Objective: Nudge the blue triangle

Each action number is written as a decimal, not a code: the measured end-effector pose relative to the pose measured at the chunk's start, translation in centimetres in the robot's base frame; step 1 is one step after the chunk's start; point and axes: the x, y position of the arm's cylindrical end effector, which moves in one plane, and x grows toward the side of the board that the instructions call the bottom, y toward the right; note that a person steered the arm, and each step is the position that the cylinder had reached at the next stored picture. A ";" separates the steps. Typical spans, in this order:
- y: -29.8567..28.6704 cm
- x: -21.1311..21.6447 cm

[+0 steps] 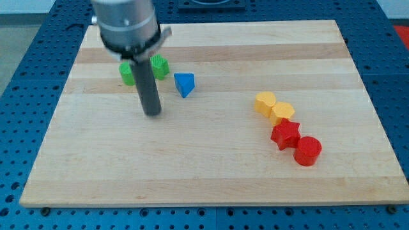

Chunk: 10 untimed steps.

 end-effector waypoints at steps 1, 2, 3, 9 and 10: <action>4.6 3.2; 12.3 -2.2; 12.8 -2.7; 9.5 -8.4; 9.2 -8.5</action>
